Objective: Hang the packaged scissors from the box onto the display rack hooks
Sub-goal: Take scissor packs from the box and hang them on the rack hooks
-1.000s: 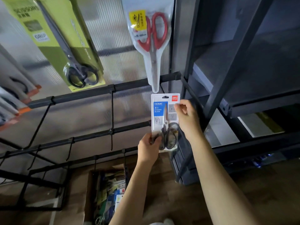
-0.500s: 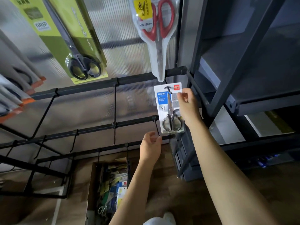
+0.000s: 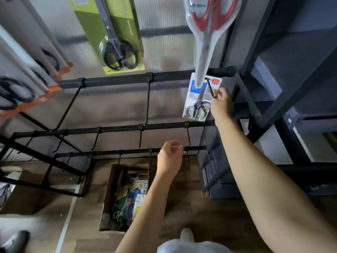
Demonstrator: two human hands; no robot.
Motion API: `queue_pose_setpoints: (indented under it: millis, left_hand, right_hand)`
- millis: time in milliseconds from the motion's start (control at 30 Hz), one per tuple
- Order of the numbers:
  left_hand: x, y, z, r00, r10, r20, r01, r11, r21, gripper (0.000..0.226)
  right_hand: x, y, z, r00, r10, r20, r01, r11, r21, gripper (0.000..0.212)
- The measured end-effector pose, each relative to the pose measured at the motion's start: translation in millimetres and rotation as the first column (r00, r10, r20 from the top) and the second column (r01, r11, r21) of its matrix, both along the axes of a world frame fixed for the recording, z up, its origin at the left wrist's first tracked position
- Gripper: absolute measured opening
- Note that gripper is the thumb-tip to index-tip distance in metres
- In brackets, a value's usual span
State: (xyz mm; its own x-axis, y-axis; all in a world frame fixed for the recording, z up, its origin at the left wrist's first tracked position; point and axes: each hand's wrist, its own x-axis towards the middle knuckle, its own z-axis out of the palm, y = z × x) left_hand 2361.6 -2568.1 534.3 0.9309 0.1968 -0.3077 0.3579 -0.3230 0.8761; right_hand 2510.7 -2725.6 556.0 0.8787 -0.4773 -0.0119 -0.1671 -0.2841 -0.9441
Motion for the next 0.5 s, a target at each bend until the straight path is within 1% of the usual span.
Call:
queue_pose_setpoints:
  millis: [67, 133, 233, 367, 500]
  left_hand:
    - [-2.7, 6.9, -6.1, 1.000, 0.013, -0.022, -0.014, 1.000, -0.017, 0.026]
    - [-6.3, 13.6, -14.5, 0.999, 0.032, -0.040, -0.033, 0.999, -0.030, 0.024]
    - [-17.5, 27.7, -32.9, 0.994, 0.072, -0.079, -0.076, 0.996, -0.040, 0.019]
    - [-46.0, 59.4, -64.4, 0.977, 0.146, -0.156, -0.151, 0.988, -0.021, 0.019]
    - [-83.5, 102.6, -91.6, 0.952, 0.205, -0.225, -0.188, 0.977, 0.097, 0.023]
  right_hand:
    - [-14.5, 11.0, -13.0, 0.999, -0.011, -0.046, 0.011, 1.000, 0.010, 0.037]
    - [-34.0, 25.8, -31.2, 0.994, 0.013, -0.107, -0.013, 1.000, 0.001, 0.047]
    - [-69.0, 51.6, -65.4, 0.970, 0.086, -0.228, -0.099, 0.994, -0.045, 0.048]
    - [-115.8, 91.2, -114.1, 0.887, 0.229, -0.401, -0.279, 0.958, -0.070, 0.048]
    - [-157.0, 134.5, -153.6, 0.758, 0.315, -0.571, -0.464, 0.876, -0.132, 0.048]
